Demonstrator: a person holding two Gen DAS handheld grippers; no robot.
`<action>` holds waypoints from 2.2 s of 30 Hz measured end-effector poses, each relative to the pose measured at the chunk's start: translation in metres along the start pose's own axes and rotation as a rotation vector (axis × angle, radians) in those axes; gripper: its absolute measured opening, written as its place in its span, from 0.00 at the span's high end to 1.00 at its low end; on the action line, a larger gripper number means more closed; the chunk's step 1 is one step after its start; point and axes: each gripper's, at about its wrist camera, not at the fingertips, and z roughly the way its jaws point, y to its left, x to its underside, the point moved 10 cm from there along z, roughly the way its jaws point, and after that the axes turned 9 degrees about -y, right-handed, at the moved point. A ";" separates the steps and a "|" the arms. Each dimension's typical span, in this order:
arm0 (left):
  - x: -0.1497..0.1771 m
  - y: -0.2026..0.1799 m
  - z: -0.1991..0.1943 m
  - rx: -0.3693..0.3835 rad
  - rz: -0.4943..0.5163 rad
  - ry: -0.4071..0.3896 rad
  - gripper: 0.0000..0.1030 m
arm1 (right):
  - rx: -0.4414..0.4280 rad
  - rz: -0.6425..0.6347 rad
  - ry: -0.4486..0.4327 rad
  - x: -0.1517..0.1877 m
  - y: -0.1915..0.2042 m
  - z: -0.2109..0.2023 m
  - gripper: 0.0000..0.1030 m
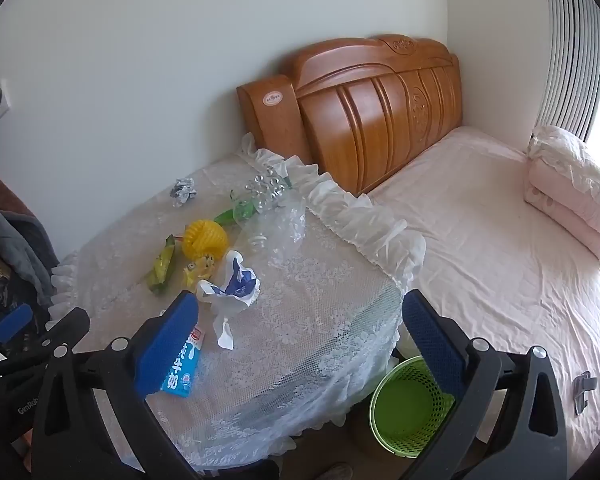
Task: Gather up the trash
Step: 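Move both tools toward the trash on the lace-covered table, then grasp the blue milk carton with the left tool while the right tool grasps the crumpled tissue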
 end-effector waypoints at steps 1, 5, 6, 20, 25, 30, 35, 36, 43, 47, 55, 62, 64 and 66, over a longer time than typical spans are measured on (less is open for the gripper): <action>0.000 0.000 0.000 0.001 0.000 0.001 0.07 | 0.001 -0.001 0.001 0.000 0.000 0.000 0.02; 0.001 -0.001 0.000 -0.004 0.000 -0.006 0.07 | 0.002 -0.001 0.003 0.002 -0.001 0.001 0.02; 0.000 0.000 0.000 -0.003 -0.002 -0.004 0.07 | 0.003 -0.001 0.003 0.002 -0.002 0.001 0.02; 0.000 0.000 0.000 -0.004 0.002 -0.008 0.07 | 0.000 -0.006 0.002 0.005 0.000 0.001 0.02; 0.007 -0.004 0.004 -0.005 0.003 -0.010 0.07 | 0.000 -0.007 0.003 0.005 0.002 0.001 0.02; 0.009 -0.001 0.002 -0.004 0.003 -0.009 0.07 | -0.001 -0.008 0.005 0.006 0.003 0.001 0.02; 0.011 0.004 0.001 -0.004 0.003 -0.008 0.07 | 0.000 -0.009 0.006 0.006 0.003 0.001 0.02; 0.011 0.004 0.001 -0.004 0.005 -0.008 0.07 | 0.000 -0.009 0.006 0.007 0.003 0.001 0.02; 0.011 0.002 0.003 -0.010 0.016 -0.005 0.07 | 0.000 -0.010 0.007 0.006 0.005 0.002 0.02; 0.010 0.002 0.003 -0.032 0.048 -0.003 0.07 | -0.001 -0.011 0.008 0.007 0.005 0.003 0.02; 0.020 0.001 0.010 -0.023 0.071 0.042 0.07 | 0.004 0.002 0.017 0.011 0.001 0.008 0.02; 0.067 -0.006 0.052 0.038 0.054 0.182 0.07 | -0.004 0.051 0.080 0.039 -0.014 0.026 0.02; 0.076 -0.011 0.071 0.055 0.072 0.181 0.07 | -0.008 0.064 0.107 0.050 -0.018 0.032 0.02; 0.089 -0.015 0.094 0.063 0.101 0.211 0.07 | -0.013 0.074 0.131 0.062 -0.021 0.039 0.02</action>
